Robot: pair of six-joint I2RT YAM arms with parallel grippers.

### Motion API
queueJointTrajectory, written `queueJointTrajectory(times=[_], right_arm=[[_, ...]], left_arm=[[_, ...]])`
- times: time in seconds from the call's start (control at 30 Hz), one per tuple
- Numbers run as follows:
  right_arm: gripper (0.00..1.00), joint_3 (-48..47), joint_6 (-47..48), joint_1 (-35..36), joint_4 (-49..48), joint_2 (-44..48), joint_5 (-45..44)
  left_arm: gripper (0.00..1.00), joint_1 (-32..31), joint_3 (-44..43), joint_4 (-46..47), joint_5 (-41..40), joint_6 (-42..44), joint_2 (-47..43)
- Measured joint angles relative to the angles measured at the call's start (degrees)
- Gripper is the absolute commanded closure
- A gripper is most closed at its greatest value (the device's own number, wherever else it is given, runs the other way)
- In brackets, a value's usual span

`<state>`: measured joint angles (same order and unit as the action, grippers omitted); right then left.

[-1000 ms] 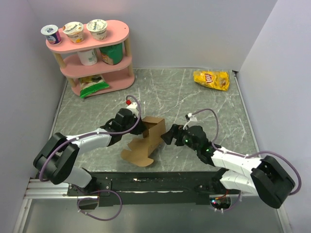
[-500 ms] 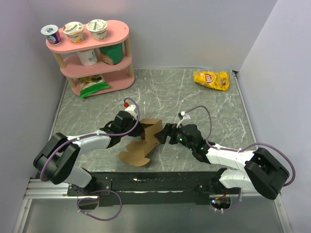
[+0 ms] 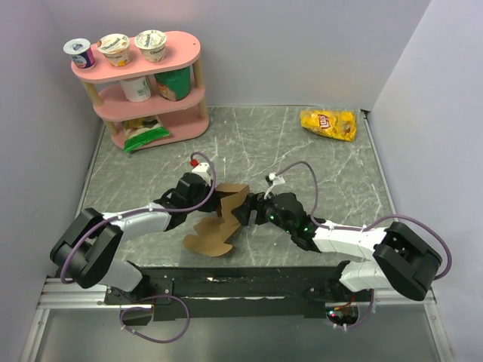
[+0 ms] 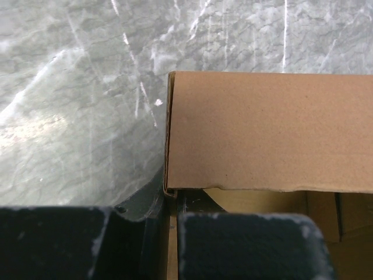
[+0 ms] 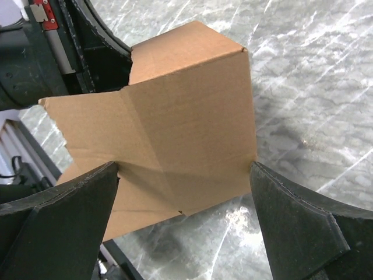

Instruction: Fold the paper box

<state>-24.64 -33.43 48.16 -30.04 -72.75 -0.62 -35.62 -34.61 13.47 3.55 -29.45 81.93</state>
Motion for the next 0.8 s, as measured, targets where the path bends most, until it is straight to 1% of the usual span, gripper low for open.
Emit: queueJointTrajectory(times=[0.3,0.53,0.63,0.67,0.73,0.77,0.8], right_arm=[[0.00,-4.00,1.38,3.65,3.69,-3.50,-7.74],[0.03,-5.86,0.20,4.20,5.73,-5.97,-11.72],[0.07,-6.27,-0.13,4.22,6.47,-7.61,-13.64],[0.12,-6.29,-0.15,4.22,6.93,-8.20,-14.47],[0.15,-6.34,-0.11,4.22,7.52,-9.20,-15.69],[0.21,-6.54,-0.11,4.24,7.87,-9.73,-16.33],[0.25,-6.67,-0.09,4.35,7.91,-10.01,-16.79]], left_arm=[[0.94,-2.89,0.92,-2.14,-6.64,0.04,-2.64],[0.94,-4.17,2.51,-1.95,-8.41,-0.39,-4.55],[0.94,-4.90,2.73,-2.16,-7.45,-1.25,-5.38],[0.94,-5.33,2.75,-2.19,-6.93,-1.38,-5.73],[0.94,-6.12,2.78,-2.19,-6.21,-1.62,-6.36],[0.94,-6.38,2.78,-2.21,-6.12,-1.73,-6.49],[0.94,-6.45,2.78,-2.21,-6.14,-1.75,-6.49]])
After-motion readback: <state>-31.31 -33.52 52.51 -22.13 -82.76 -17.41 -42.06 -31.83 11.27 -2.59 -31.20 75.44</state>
